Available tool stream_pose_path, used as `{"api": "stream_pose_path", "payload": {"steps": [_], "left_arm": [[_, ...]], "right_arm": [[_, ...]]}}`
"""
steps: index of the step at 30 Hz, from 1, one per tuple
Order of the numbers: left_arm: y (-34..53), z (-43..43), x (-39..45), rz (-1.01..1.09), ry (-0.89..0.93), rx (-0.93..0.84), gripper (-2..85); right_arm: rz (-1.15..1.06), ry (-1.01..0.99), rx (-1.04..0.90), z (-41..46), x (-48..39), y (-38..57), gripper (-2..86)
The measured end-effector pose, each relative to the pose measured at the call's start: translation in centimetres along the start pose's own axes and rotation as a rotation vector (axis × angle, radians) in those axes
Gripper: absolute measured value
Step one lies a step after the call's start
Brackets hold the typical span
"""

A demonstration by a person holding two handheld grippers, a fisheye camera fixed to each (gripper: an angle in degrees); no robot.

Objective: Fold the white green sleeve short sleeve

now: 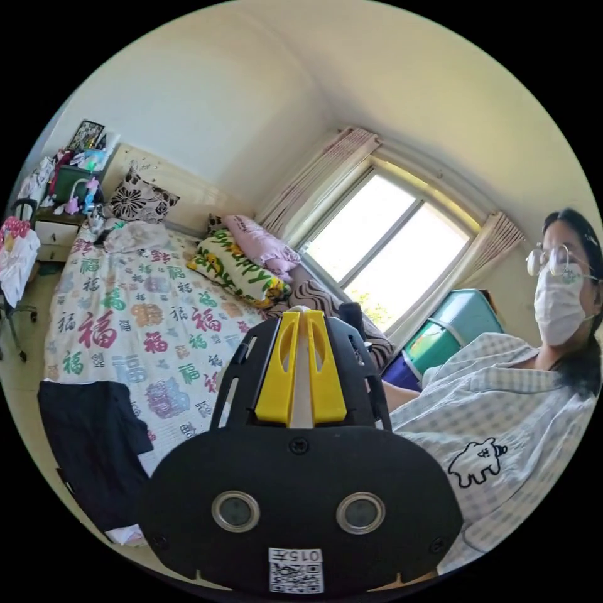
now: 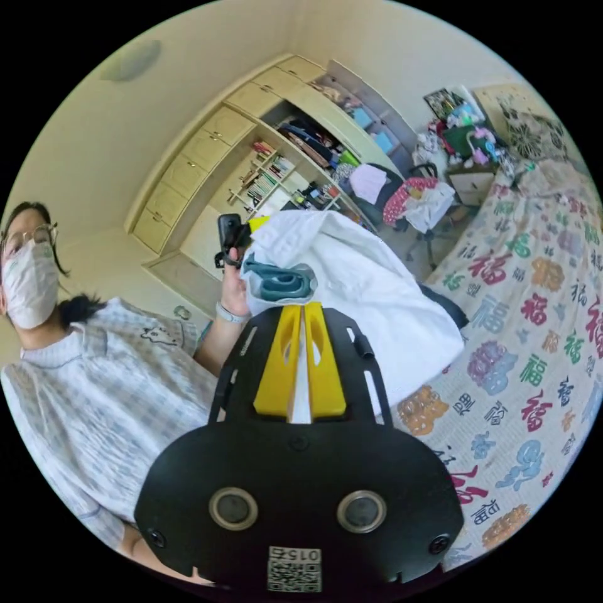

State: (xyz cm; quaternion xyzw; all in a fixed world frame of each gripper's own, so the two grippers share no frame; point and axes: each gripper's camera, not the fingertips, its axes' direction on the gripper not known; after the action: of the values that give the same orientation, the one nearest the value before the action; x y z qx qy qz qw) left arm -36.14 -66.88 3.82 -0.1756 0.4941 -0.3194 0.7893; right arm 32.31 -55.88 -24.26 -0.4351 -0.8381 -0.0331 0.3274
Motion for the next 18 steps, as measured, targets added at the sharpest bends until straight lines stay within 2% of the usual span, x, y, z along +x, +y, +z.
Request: {"api": "stream_pose_path", "payload": {"steps": [4,6,10,16,18], "left_arm": [[1.6,-0.7,1.7,-0.088,0.077,0.028,-0.3],[2.7,-0.9,1.5,-0.152,0.042,0.033,-0.4],[5.6,0.1,1.5,-0.268,0.088,-0.032,-0.6],[6.4,2.7,3.9,-0.279,0.138,-0.14,-0.6],[6.3,3.9,4.8,-0.271,0.209,-0.189,-0.5]], "right_arm": [[-0.006,0.029,0.074,-2.1,-0.7,3.5,-0.2],[0.005,0.136,0.118,-3.0,-1.3,6.1,-0.5],[0.081,0.316,0.175,-3.2,-0.6,9.2,-0.7],[0.164,0.227,0.393,-2.6,3.3,11.3,-0.7],[0.181,0.218,0.458,-2.3,4.7,11.0,-0.7]]}}
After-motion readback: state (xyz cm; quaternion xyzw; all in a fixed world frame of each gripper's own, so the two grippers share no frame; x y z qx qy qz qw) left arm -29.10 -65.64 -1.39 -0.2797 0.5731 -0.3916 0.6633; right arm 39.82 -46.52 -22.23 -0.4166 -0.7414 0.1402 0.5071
